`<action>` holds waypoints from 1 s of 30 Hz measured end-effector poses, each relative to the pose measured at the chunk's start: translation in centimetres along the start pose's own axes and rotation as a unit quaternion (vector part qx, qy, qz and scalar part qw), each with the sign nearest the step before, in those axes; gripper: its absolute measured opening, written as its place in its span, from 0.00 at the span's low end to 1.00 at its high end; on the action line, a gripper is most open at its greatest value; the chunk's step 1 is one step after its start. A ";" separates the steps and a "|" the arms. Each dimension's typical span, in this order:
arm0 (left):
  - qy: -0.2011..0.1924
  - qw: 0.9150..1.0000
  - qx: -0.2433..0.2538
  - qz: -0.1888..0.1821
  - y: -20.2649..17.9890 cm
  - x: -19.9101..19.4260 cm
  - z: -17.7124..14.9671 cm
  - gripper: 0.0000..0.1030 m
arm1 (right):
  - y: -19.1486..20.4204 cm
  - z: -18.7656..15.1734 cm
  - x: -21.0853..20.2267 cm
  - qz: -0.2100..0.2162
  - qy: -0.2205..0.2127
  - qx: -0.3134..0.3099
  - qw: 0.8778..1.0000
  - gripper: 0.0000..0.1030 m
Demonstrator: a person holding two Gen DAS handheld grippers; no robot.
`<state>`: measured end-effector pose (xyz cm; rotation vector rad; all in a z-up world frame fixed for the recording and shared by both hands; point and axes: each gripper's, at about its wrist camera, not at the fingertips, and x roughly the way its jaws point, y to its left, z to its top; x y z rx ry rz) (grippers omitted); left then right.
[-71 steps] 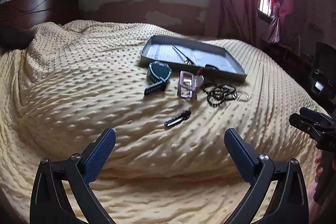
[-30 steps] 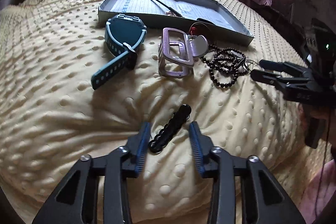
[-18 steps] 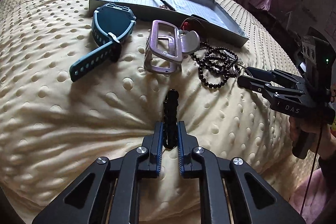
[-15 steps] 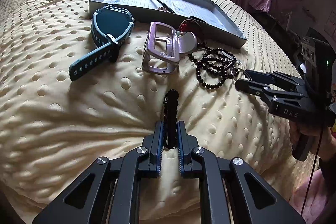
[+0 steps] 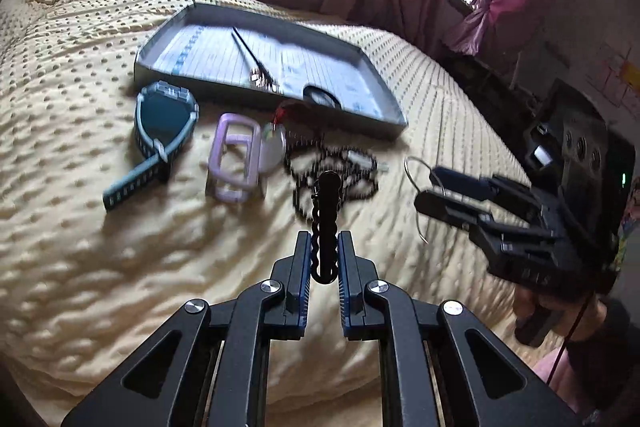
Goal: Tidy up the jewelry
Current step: 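Grasp the black beaded hair pin with the left tool while the right tool grasps the silver hoops, then carry the beaded pin and hoops into the tray and open both tools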
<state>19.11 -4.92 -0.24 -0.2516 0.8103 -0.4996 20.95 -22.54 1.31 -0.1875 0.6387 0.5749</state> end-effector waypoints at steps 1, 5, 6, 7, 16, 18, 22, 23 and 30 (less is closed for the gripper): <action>-0.006 1.000 -0.007 -0.001 0.1 -0.1 1.0 0.09 | -0.4 0.6 0.0 -0.001 -0.006 0.001 1.000 0.41; -0.024 1.000 -0.016 0.007 0.8 -0.3 5.3 0.09 | -2.5 3.5 0.6 -0.006 -0.021 0.009 1.000 0.41; -0.029 0.999 -0.016 0.010 1.2 -0.1 6.7 0.09 | -3.0 4.2 0.9 -0.007 -0.024 0.013 1.000 0.41; -0.032 0.999 -0.017 0.014 1.5 0.1 8.0 0.09 | -3.6 5.0 1.2 -0.009 -0.026 0.016 0.999 0.41; -0.034 0.997 -0.039 0.065 5.5 6.0 15.4 0.09 | -8.7 11.4 8.4 -0.025 -0.022 0.069 0.997 0.41; -0.026 0.996 -0.050 0.068 6.8 7.2 15.7 0.09 | -9.5 11.8 10.0 -0.024 -0.015 0.084 0.996 0.41; -0.002 0.995 -0.069 0.068 9.1 9.8 16.0 0.09 | -10.7 11.3 13.0 -0.032 0.012 0.106 0.994 0.41; 0.005 0.995 -0.070 0.069 9.4 10.3 16.0 0.09 | -11.0 11.0 13.6 -0.032 0.020 0.111 0.993 0.41; 0.024 0.994 -0.078 0.073 10.0 11.8 15.4 0.09 | -11.6 9.3 15.2 -0.031 0.045 0.121 0.991 0.41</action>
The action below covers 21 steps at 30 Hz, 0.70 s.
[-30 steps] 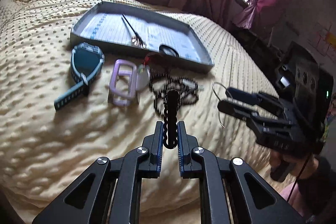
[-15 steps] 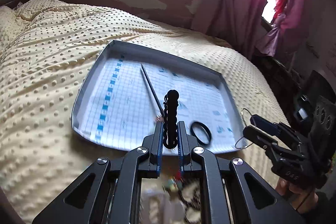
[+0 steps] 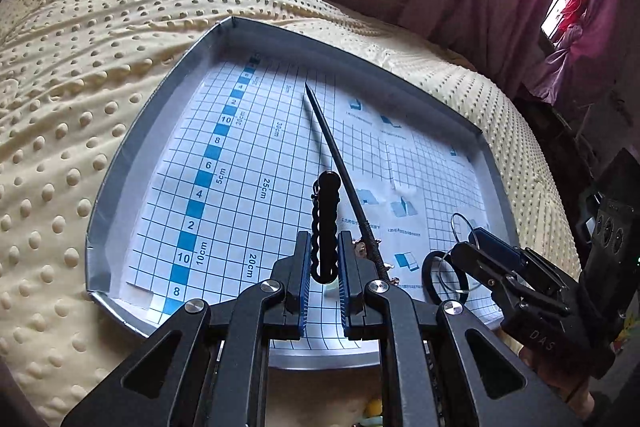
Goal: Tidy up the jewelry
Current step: 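Carry the beaded pin and hoops into the tray and open both tools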
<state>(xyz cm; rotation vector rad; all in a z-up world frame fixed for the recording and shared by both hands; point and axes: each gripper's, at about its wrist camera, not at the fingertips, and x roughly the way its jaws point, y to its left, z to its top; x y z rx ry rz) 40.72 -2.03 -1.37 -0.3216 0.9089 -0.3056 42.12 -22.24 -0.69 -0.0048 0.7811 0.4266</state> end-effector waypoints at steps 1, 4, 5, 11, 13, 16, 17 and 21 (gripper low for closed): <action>0.005 1.000 0.000 0.003 0.0 0.3 0.0 0.09 | -0.1 -0.1 0.1 0.000 0.003 0.001 1.000 0.42; 0.014 1.000 -0.013 -0.005 0.1 1.0 -0.2 0.09 | -0.4 -0.5 0.4 0.001 0.009 0.005 1.000 0.42; 0.015 1.000 -0.019 -0.011 0.3 1.1 -0.2 0.10 | -0.6 -0.5 0.5 0.002 0.012 0.007 1.000 0.42; 0.009 1.000 -0.011 -0.019 -0.2 0.0 -0.1 0.34 | -1.0 -0.9 -0.6 -0.003 0.005 0.016 1.000 0.68; -0.009 0.999 -0.016 -0.029 -0.3 -1.1 -0.2 0.54 | -1.0 -1.0 -1.7 -0.005 -0.004 0.017 1.000 0.69; -0.036 0.997 -0.032 -0.054 0.0 -3.2 -0.7 0.71 | -1.0 -1.4 -4.1 -0.008 -0.023 0.021 0.999 0.80; -0.050 0.996 -0.035 -0.066 0.1 -4.1 -1.1 0.72 | -0.9 -1.6 -5.1 -0.006 -0.032 0.019 0.999 0.89; -0.093 0.993 -0.010 -0.071 -0.7 -7.5 -1.8 0.75 | 0.2 -2.8 -9.3 0.030 -0.075 0.014 0.997 1.00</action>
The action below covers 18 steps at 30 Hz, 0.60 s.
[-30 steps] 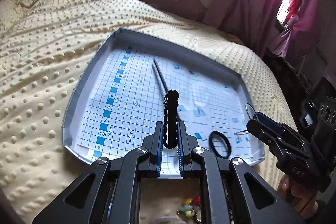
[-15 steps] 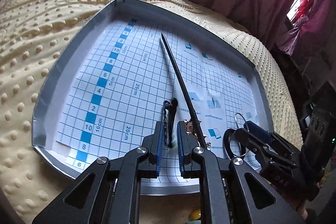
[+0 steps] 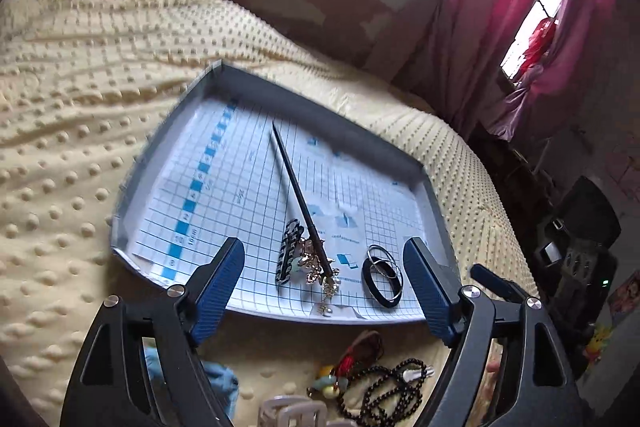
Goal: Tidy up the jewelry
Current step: 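Carry the beaded pin and hoops into the tray and open both tools, then withdraw both tools from the tray toward the blue watch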
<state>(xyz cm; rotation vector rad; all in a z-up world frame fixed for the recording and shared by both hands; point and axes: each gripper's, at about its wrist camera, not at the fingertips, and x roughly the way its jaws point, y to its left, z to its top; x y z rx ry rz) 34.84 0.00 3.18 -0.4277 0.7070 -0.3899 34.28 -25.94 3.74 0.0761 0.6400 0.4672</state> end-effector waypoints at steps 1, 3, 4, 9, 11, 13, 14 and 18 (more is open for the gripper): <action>-0.012 1.000 0.010 0.007 -0.5 -1.1 -0.2 0.76 | 0.5 -0.3 -1.0 0.009 -0.006 0.001 1.000 1.00; -0.030 0.999 0.019 0.006 -1.3 -3.0 -0.9 0.81 | 1.6 -1.1 -2.7 0.015 -0.018 -0.002 1.000 1.00; -0.040 0.999 0.021 0.005 -1.7 -3.8 -1.2 0.88 | 2.2 -1.5 -3.6 0.014 -0.024 -0.004 1.000 1.00; -0.093 0.995 0.045 0.007 -3.6 -9.1 -3.5 0.96 | 5.5 -3.9 -7.9 0.017 -0.052 -0.007 0.998 1.00; -0.100 0.993 0.057 0.014 -4.3 -10.8 -4.7 0.97 | 6.6 -5.1 -9.5 0.022 -0.059 -0.004 0.998 1.00; -0.108 0.992 0.069 0.022 -4.9 -12.6 -6.3 0.97 | 7.5 -6.2 -10.7 0.019 -0.064 -0.004 0.998 1.00; -0.115 0.990 0.074 0.027 -5.1 -13.6 -7.2 0.97 | 8.0 -6.9 -11.4 0.014 -0.065 -0.007 0.998 1.00; -0.139 0.984 0.096 0.062 -6.0 -16.3 -10.3 0.97 | 9.2 -9.3 -13.6 -0.022 -0.076 -0.018 0.997 1.00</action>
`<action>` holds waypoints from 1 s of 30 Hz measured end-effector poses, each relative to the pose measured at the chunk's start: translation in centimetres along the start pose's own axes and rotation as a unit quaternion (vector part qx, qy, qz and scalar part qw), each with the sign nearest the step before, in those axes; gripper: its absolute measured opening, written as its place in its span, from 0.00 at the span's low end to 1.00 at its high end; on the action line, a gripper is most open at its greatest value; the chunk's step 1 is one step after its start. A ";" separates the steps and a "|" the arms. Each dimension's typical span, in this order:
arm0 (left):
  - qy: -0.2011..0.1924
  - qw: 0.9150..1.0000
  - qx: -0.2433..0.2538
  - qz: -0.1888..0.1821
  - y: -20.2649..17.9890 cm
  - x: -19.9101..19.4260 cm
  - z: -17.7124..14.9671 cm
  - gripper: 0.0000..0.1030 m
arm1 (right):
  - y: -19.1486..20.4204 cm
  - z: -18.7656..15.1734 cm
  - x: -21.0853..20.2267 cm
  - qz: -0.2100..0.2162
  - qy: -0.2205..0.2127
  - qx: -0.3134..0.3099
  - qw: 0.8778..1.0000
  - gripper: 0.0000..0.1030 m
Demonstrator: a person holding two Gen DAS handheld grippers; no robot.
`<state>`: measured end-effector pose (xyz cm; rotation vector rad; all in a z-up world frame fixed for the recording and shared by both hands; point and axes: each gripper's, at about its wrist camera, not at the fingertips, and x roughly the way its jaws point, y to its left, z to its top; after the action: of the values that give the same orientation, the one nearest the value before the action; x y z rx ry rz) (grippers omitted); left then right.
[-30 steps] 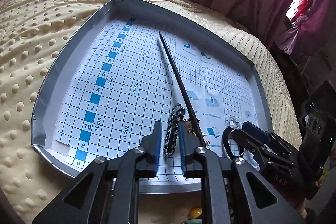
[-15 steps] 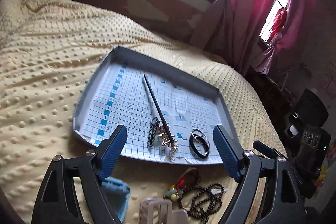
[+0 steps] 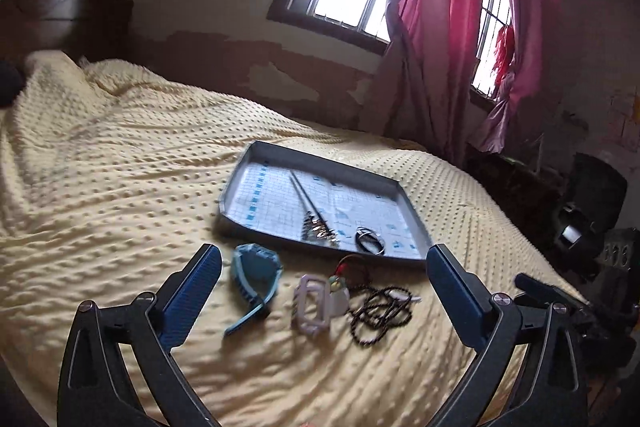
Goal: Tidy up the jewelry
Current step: 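Withdraw both tools from the tray toward the blue watch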
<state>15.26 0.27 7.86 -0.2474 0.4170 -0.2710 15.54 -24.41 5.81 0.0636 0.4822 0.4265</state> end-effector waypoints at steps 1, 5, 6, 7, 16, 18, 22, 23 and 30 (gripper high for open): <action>-0.006 1.000 0.009 0.010 -0.3 -0.9 -0.6 0.97 | 0.2 -0.5 -0.5 -0.007 -0.001 -0.001 1.000 1.00; -0.023 0.999 0.033 0.037 -0.8 -3.5 -2.8 0.97 | 0.5 -2.5 -2.1 -0.025 0.005 0.005 1.000 1.00; -0.022 0.998 0.034 0.039 -0.6 -3.8 -3.4 0.97 | 0.6 -3.0 -2.3 -0.028 0.007 0.006 1.000 1.00; -0.017 0.998 0.035 0.039 -0.6 -4.0 -3.9 0.97 | 0.6 -3.4 -2.5 -0.030 0.010 0.006 0.999 1.00; 0.025 0.998 0.049 0.012 -0.6 -5.6 -8.5 0.97 | 0.2 -5.9 -3.4 -0.046 0.038 0.023 0.998 1.00; 0.052 0.998 0.043 0.012 -0.4 -5.0 -9.1 0.99 | 0.1 -6.1 -3.3 -0.049 0.038 0.022 0.998 1.00; 0.055 0.998 0.016 0.009 0.1 -4.7 -9.8 0.99 | 0.3 -6.1 -3.0 -0.051 0.035 0.014 0.998 1.00; 0.051 0.999 -0.003 0.002 0.4 -4.7 -9.8 0.99 | 0.3 -6.2 -2.9 -0.045 0.036 0.013 0.998 1.00; 0.072 0.997 -0.010 0.036 1.4 -3.4 -8.5 0.99 | 1.0 -6.5 -0.8 -0.019 0.081 -0.011 0.996 1.00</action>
<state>8.89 1.07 1.16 -0.2324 0.5703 -0.2143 11.56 -24.10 0.56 -0.0024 0.6380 0.4014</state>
